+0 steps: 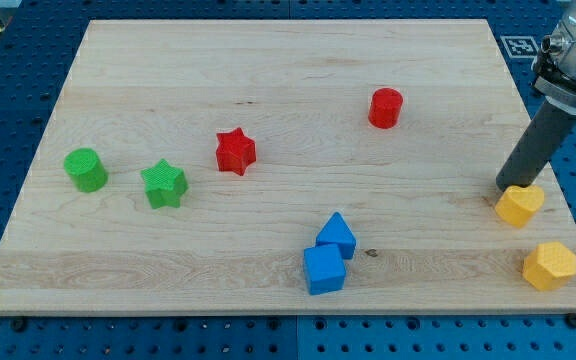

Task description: Push the red star right and down

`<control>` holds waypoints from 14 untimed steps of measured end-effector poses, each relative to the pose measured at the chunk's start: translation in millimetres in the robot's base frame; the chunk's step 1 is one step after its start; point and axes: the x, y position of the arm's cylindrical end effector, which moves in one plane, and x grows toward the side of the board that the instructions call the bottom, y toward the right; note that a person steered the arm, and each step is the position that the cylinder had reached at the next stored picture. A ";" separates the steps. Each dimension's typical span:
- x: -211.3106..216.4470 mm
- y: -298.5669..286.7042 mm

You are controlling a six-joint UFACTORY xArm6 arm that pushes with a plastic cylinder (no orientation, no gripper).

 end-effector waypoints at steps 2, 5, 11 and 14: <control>31.4 3.0; 37.3 5.0; -21.1 -144.2; -31.9 -171.1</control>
